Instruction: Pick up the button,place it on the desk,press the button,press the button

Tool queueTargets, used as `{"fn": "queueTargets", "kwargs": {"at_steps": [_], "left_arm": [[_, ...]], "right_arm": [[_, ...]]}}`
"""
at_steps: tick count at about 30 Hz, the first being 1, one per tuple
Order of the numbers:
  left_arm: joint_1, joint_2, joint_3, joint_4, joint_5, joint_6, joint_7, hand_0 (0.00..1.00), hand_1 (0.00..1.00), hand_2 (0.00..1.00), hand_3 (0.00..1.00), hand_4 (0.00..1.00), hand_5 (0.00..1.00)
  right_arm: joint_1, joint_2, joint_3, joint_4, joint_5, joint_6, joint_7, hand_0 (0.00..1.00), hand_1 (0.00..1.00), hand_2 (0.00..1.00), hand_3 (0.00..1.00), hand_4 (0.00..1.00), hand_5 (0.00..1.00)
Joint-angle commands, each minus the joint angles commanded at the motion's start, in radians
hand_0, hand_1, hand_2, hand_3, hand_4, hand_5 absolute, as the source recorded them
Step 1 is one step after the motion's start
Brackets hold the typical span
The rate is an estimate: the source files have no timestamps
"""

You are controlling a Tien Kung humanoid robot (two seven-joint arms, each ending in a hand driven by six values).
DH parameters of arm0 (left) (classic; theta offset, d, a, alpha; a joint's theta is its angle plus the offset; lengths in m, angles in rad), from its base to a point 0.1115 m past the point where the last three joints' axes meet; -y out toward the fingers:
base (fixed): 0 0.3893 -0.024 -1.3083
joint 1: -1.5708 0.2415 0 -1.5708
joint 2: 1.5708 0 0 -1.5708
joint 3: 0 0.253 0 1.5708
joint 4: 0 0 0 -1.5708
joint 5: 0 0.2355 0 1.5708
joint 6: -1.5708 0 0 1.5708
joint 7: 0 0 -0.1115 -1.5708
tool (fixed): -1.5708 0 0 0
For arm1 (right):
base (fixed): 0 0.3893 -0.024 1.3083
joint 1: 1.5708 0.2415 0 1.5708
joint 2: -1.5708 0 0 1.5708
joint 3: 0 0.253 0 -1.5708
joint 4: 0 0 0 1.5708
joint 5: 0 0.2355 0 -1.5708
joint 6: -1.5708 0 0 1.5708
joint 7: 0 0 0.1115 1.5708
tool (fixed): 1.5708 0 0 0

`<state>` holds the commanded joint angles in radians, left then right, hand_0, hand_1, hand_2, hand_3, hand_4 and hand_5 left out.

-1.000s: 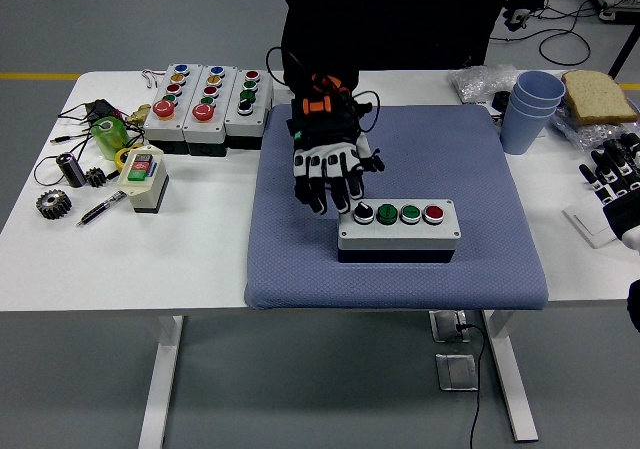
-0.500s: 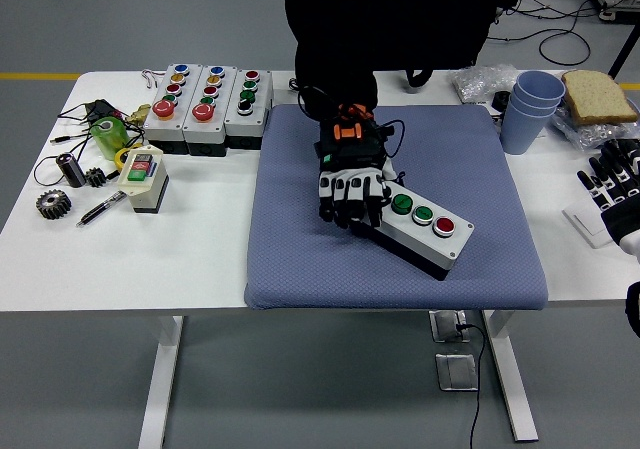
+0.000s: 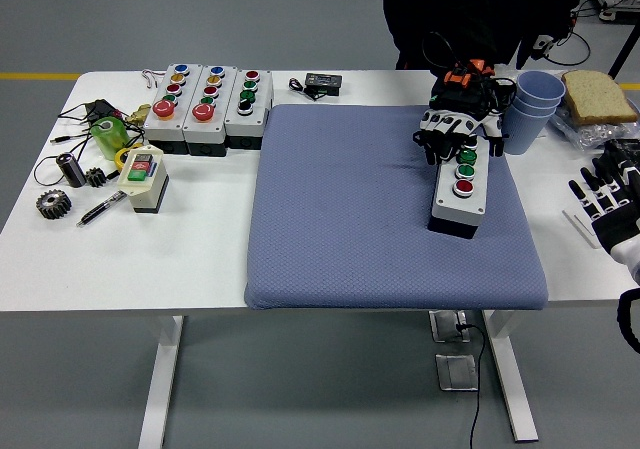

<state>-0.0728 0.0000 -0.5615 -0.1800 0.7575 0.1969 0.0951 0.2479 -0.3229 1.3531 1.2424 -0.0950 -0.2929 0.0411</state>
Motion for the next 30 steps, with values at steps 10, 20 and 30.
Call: {"fn": "queueTargets", "kwargs": {"at_steps": [10,20,30], "left_arm": [[-0.001,0.000,0.005,0.000,-0.004,-0.001,0.000,0.632,0.667,0.688,0.605,0.343,0.646],[-0.001,0.001,0.003,0.000,0.007,-0.002,0.002,0.632,0.667,0.688,0.604,0.343,0.646],[-0.007,0.000,-0.052,0.000,0.084,-0.006,0.016,0.632,0.667,0.687,0.604,0.343,0.646]], "right_arm": [[-0.006,0.002,0.004,0.000,0.005,-0.001,0.001,0.622,0.572,0.603,0.595,0.682,0.217],[-0.013,0.007,0.006,-0.002,0.008,-0.003,0.001,0.619,0.563,0.601,0.594,0.674,0.208],[-0.010,0.008,0.012,0.007,0.011,-0.009,-0.001,0.619,0.562,0.601,0.593,0.667,0.202]]}}
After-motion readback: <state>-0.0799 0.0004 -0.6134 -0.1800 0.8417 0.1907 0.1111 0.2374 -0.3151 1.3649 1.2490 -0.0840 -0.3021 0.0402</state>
